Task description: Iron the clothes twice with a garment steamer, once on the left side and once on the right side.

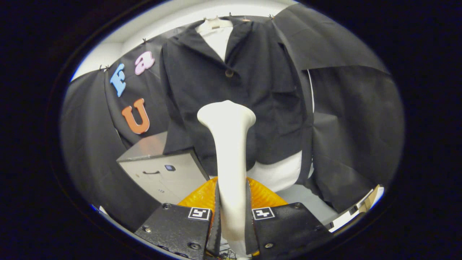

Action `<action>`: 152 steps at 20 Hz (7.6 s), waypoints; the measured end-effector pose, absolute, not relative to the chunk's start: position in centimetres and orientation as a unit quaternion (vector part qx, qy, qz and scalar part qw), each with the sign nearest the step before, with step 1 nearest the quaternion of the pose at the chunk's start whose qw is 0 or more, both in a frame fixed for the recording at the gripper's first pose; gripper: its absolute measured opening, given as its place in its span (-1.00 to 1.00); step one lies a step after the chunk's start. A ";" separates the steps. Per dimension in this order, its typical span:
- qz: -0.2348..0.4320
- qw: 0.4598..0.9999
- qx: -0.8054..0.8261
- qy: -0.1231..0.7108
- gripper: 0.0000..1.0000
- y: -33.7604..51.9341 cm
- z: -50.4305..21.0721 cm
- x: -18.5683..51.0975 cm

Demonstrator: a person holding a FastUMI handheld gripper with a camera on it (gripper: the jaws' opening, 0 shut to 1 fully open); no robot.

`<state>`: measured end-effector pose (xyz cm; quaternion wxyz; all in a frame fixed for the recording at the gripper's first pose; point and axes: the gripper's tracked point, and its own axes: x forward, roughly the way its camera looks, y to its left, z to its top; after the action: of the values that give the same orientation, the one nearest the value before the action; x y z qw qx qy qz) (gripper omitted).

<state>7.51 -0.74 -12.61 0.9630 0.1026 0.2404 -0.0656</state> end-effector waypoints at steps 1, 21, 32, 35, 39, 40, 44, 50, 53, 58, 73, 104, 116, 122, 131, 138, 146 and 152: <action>-0.064 0.967 0.102 0.224 -0.42 -1.2 -10.7 7.4; -0.008 0.995 0.099 -0.012 -0.43 -13.9 10.6 18.4; -0.003 0.994 0.102 -0.028 -0.42 -15.3 11.8 24.1; -0.015 0.997 0.079 -0.012 -0.42 -14.4 9.9 24.6; -0.025 0.997 0.066 0.017 -0.42 -14.7 6.4 22.0; -0.031 0.997 0.065 0.026 -0.42 -15.0 5.5 21.4; -0.051 0.995 0.071 0.056 -0.42 -15.3 2.5 19.8; -0.064 0.991 0.071 0.088 -0.42 -14.9 -0.7 18.4; -0.065 0.990 0.070 0.100 -0.42 -14.5 -2.3 17.6; -0.071 0.987 0.069 0.128 -0.42 -14.8 -5.1 16.6; -0.071 0.978 0.077 0.180 -0.42 -14.4 -11.6 12.5; -0.095 0.926 0.096 0.352 -0.42 -15.3 -27.7 6.5; -0.076 0.949 0.093 0.293 -0.42 -12.4 -19.2 3.2; -0.072 0.967 0.100 0.221 -0.42 -10.1 -11.1 -0.8; -0.039 0.982 0.092 0.161 -0.42 -7.4 -3.1 -6.0; 0.025 0.984 0.069 0.162 -0.42 -7.8 -1.3 -9.7; 0.071 0.980 0.087 0.166 -0.42 -9.4 -0.6 -15.1; 0.073 0.977 0.099 0.172 -0.42 -10.6 -1.6 -17.2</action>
<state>-17.17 -10.59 -1.56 0.9774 0.0993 0.1718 0.0729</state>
